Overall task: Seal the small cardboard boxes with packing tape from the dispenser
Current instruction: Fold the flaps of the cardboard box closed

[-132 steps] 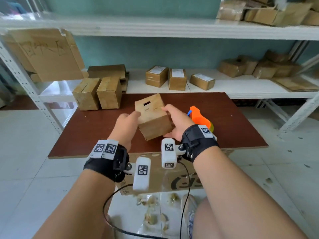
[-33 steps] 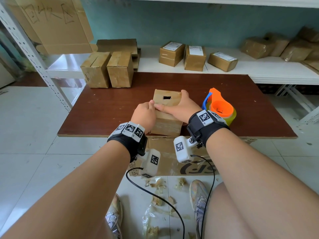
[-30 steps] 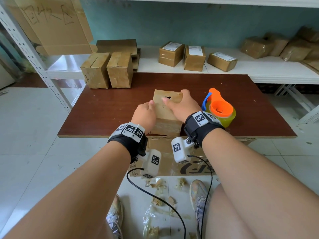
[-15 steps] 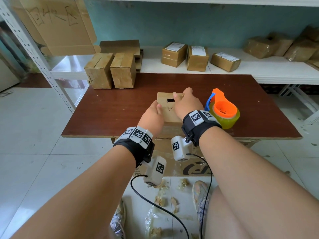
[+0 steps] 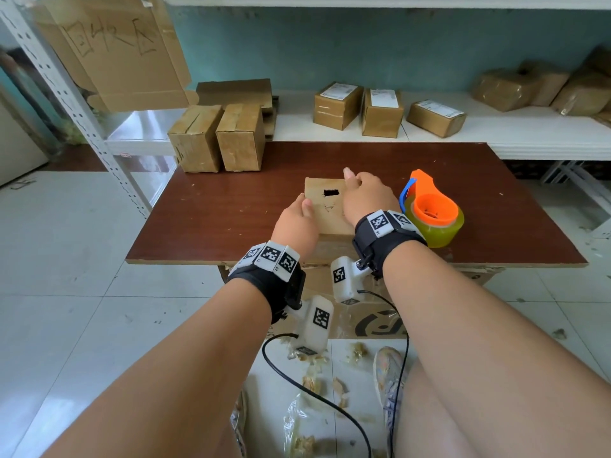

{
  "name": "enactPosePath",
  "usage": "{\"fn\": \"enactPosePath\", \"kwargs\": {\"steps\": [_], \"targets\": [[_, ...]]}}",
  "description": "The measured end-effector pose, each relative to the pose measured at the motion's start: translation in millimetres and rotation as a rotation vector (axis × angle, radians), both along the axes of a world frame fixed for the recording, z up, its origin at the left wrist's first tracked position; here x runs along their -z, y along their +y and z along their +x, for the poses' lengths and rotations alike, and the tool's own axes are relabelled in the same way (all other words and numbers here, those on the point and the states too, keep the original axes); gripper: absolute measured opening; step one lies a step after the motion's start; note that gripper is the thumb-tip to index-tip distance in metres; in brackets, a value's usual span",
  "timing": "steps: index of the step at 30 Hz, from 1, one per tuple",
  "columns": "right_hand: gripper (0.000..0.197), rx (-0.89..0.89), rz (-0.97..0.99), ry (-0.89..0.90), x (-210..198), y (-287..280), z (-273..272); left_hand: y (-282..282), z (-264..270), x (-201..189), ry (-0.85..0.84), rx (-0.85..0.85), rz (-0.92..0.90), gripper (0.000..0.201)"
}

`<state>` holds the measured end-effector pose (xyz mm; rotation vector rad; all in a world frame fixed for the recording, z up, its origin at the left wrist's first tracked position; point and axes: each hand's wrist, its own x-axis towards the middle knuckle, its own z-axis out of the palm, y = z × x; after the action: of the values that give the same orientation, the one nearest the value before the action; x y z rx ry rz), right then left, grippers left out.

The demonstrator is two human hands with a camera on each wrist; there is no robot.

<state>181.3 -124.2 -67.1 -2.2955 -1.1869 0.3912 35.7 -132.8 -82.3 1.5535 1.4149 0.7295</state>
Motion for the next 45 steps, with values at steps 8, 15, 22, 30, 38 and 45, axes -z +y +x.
{"fn": "enactPosePath", "kwargs": {"steps": [8, 15, 22, 30, 38, 45], "targets": [[0.109, -0.039, -0.184, 0.415, -20.4, -18.6, 3.3, 12.0, 14.3, 0.2, -0.054, -0.121, -0.037, 0.078], [0.084, -0.248, -0.274, 0.522, -29.5, -43.4, 7.6, 15.8, 10.9, -16.9, -0.024, -0.171, -0.157, 0.048], [0.063, -0.151, -0.169, 0.255, -17.8, -40.0, 3.3, 3.7, -14.7, -12.1, -0.174, -0.113, -0.226, 0.022], [0.105, -0.148, -0.155, 0.389, -8.8, -57.4, -4.1, -2.4, -20.9, -12.3, 0.193, -0.155, -0.01, 0.066], [0.041, -0.329, 0.047, 0.312, -6.4, -80.3, 14.0, -28.0, -18.1, -34.5, 0.069, -0.103, -0.089, 0.093], [0.063, -0.152, 0.132, 0.377, -7.2, -75.3, 12.2, -28.3, -9.3, -25.0, 0.157, -0.131, -0.082, 0.073]]}}
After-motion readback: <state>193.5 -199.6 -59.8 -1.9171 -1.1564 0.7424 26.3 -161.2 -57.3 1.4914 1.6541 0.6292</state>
